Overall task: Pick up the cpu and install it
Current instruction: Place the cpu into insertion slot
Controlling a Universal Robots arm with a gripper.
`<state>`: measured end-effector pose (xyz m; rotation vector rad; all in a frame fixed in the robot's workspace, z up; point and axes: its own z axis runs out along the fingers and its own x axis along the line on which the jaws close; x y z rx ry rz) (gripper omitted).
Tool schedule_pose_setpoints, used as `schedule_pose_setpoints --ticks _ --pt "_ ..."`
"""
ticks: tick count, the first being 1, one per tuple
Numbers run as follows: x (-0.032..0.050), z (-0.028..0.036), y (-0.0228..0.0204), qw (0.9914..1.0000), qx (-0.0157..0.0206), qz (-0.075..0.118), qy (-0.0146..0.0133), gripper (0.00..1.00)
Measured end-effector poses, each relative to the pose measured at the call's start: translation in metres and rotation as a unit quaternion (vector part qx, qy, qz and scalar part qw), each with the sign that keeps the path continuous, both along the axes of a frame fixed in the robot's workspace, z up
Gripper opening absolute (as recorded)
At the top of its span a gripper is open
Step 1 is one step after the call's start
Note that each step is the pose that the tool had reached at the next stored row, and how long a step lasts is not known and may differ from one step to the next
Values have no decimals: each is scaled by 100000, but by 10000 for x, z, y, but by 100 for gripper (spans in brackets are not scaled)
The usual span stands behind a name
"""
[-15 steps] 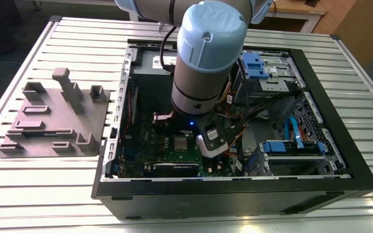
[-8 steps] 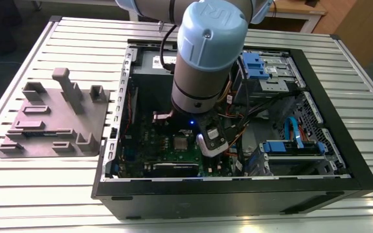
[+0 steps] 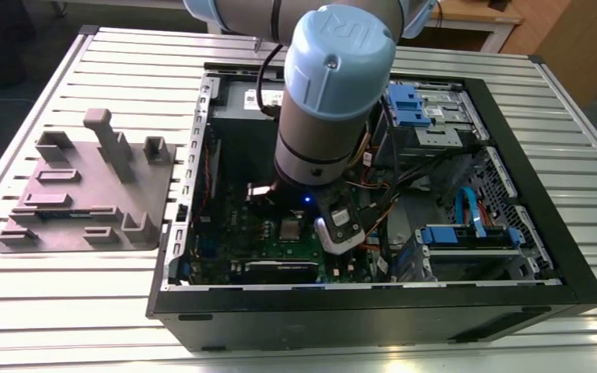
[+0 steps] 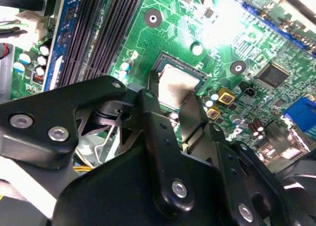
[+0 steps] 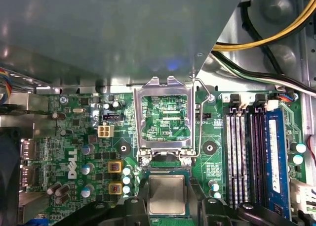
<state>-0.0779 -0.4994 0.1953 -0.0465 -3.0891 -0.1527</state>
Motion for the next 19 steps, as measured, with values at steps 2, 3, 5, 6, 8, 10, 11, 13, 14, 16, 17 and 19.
schedule_pose_setpoints --ticks 2,3,5,6,8,10,11,13,14,16,17,19 --pt "0 -2 -10 100000 -10 22 2 44" --pt "0 -3 -17 100000 -18 45 1 44" --pt "0 -10 -25 100000 -19 100 -4 44" --pt "0 -18 -26 100000 -31 110 0 44" --pt "0 -20 -26 100000 -41 144 3 44" --pt "0 -21 -27 100000 -31 148 1 44" --pt "0 -21 -27 100000 -28 149 -1 44" --pt "0 -21 -28 100000 -32 148 1 45" --pt "0 -21 -28 100000 -26 145 -1 45" --pt "0 -29 -28 100000 -20 158 -4 51" --pt "0 -33 -28 100000 -27 176 0 51" --pt "0 -39 -29 100000 -33 207 5 51"
